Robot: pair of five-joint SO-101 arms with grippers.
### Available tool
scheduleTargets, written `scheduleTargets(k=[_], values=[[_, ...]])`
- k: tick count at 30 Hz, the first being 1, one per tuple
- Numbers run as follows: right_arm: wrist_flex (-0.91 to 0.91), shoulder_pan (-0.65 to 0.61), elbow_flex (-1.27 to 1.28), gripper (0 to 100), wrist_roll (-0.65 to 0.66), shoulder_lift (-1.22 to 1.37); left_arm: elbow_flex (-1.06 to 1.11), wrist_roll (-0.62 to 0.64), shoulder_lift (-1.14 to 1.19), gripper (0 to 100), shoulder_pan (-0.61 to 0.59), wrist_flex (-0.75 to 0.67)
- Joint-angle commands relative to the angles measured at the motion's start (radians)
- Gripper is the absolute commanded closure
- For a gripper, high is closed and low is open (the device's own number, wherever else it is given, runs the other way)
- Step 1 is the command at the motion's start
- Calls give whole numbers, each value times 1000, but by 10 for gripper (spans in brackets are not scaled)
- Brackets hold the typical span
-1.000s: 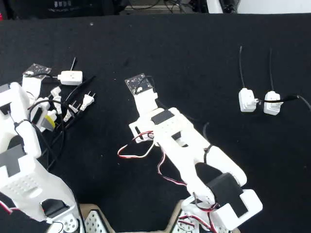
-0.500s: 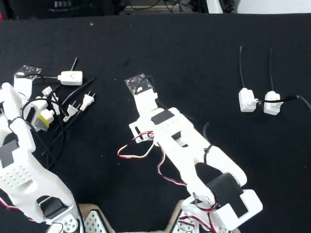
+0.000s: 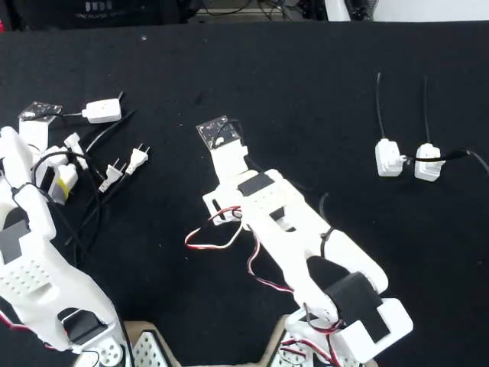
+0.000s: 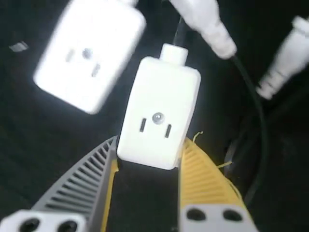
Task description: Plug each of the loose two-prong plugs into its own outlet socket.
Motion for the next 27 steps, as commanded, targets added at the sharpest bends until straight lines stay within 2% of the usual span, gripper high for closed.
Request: scheduleTargets(k=[1,4,8,12,15,21,27], values=[[-18,-12,-5,958,14,-31,-125,8,-55,970,-5,230],[-18,-12,-5,958,14,-31,-170,-3,-98,970,-5,353],[-18,-12,-5,959,14,-31,-170,-83,-163,970,-2,483],[-18,-12,-5,959,14,-31,-104,-144,-183,967,-5,512],[-18,-11,-5,959,14,-31,2,-178,-169,949,-5,446],[-18,6,-4,959,14,-31,154,-180,-146,785,-33,175],[-18,37,-7,957,14,-31,58,-181,-147,775,-21,152]])
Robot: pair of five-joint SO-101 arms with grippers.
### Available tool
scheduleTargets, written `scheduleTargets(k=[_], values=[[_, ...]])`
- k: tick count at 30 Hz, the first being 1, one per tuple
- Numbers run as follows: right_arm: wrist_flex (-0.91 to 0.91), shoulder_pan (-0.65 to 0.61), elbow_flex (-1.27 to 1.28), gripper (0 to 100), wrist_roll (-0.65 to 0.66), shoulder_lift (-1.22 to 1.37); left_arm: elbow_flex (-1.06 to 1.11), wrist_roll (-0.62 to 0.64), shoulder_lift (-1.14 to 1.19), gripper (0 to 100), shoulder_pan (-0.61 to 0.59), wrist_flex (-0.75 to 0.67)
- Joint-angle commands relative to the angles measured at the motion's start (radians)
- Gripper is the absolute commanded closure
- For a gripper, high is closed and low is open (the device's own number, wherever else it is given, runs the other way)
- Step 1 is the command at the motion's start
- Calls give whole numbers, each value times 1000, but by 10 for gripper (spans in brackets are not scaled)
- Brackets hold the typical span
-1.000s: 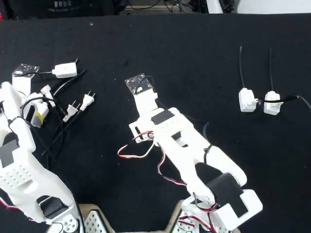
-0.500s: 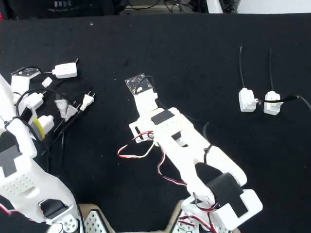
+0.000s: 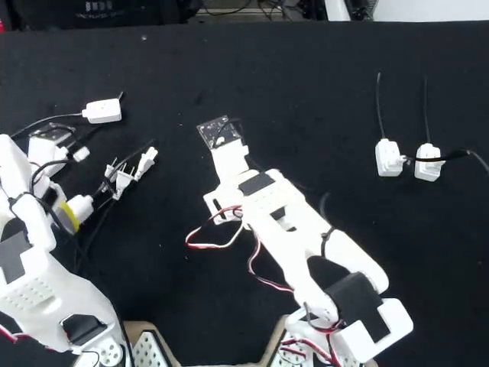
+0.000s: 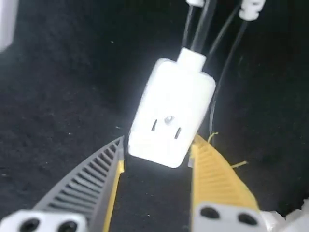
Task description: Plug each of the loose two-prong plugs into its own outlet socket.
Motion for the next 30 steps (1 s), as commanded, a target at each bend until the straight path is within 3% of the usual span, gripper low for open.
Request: scheduleTargets(k=[1,6,13,20,30], values=[[-18,25,-7,957,14,-31,-88,-15,-21,774,12,-18],[-18,25,-5,957,14,-31,-114,-61,-23,704,44,-14],[-18,25,-5,957,14,-31,-114,-143,-20,704,81,-18],[-18,25,-5,957,14,-31,-171,-115,124,704,53,-95],[-18,25,-8,957,14,-31,-343,-81,193,705,-18,-92]])
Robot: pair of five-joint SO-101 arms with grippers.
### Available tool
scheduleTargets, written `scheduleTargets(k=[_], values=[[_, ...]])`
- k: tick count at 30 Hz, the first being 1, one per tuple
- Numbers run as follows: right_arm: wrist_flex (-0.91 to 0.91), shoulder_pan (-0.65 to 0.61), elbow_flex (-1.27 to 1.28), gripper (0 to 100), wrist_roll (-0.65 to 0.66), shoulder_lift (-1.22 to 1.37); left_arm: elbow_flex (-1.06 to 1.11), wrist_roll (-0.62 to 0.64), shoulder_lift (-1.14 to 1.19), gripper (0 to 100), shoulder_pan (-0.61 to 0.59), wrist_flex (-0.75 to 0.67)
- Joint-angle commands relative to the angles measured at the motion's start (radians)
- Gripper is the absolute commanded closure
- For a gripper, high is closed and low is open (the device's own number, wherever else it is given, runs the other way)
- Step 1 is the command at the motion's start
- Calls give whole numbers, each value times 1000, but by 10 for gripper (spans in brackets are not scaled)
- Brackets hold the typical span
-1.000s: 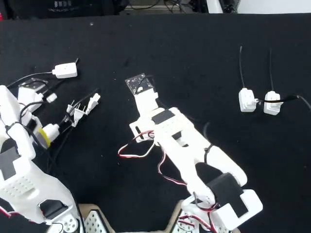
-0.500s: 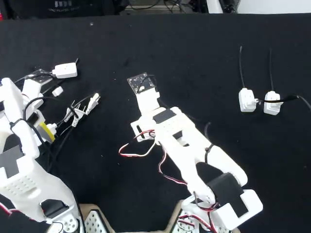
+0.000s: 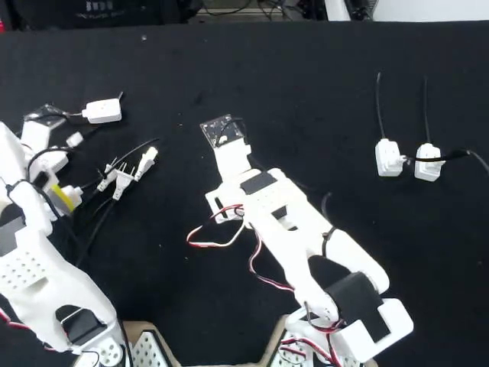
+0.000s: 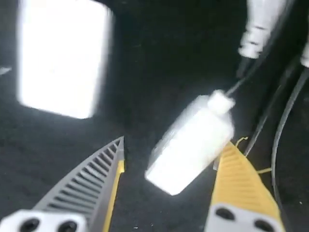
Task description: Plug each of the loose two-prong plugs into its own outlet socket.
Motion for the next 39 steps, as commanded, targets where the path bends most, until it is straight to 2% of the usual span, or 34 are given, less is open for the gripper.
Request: scheduleTargets(k=[1,6,15,19,33,35,38,39], values=[[-18,17,-8,957,14,-31,-94,17,-2,716,-19,-3],[-18,17,-8,957,14,-31,-68,17,2,801,-15,-3],[-18,17,-7,957,14,-31,-90,17,-11,764,-19,3],[-18,17,-7,957,14,-31,-131,11,2,765,-15,81],[-18,17,-5,957,14,-31,-71,12,2,770,53,98],[-18,17,-5,957,14,-31,-70,11,2,826,54,109],[-18,17,-5,957,14,-31,-70,14,2,984,56,127],[-18,17,-5,957,14,-31,-70,14,2,961,54,127]])
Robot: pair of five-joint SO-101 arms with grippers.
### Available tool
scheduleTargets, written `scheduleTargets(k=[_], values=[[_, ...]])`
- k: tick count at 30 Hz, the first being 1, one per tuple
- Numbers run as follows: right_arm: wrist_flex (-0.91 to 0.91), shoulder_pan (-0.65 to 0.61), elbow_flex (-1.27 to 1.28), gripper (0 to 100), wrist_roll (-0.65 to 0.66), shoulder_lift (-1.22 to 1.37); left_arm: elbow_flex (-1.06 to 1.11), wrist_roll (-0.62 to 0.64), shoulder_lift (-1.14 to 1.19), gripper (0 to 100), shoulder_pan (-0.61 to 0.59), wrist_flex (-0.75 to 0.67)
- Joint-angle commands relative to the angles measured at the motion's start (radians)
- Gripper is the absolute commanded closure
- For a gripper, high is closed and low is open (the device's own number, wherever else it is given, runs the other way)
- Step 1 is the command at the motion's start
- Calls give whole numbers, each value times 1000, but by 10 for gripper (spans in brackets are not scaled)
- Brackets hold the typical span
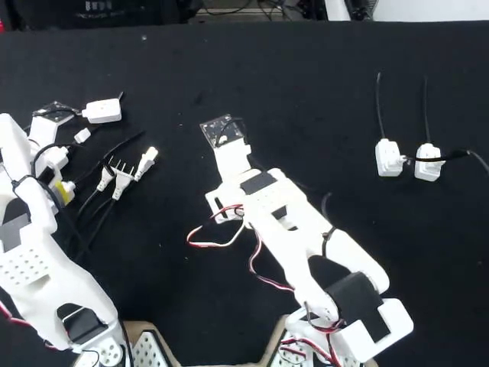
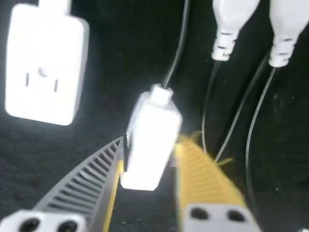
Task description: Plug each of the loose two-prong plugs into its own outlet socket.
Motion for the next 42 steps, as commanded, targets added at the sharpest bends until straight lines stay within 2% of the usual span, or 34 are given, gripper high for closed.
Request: scheduleTargets(k=[1,5,8,11,18,20,24,29,32,35,39,42], values=[[-17,18,-5,957,14,-31,-7,9,-11,938,10,14],[-17,20,-5,957,14,-31,-19,11,-23,971,4,43],[-12,21,-5,959,14,-41,-107,11,-28,965,16,180],[-8,74,-4,959,5,-68,-219,14,-38,965,27,341],[23,213,15,959,3,-196,-268,221,-203,965,59,347],[2,236,36,959,3,-217,-266,305,-276,965,101,347],[-46,299,61,959,3,-243,-266,557,-404,965,236,347],[-75,387,62,959,-52,-242,-153,907,-442,965,506,344],[-75,407,62,958,-69,-242,-8,1025,-420,964,682,245],[-72,407,64,959,-68,-242,119,1060,-394,960,797,97],[-75,402,81,957,-68,-242,269,1115,-373,941,878,-103],[-75,402,81,957,-68,-242,360,1171,-364,827,901,-190]])
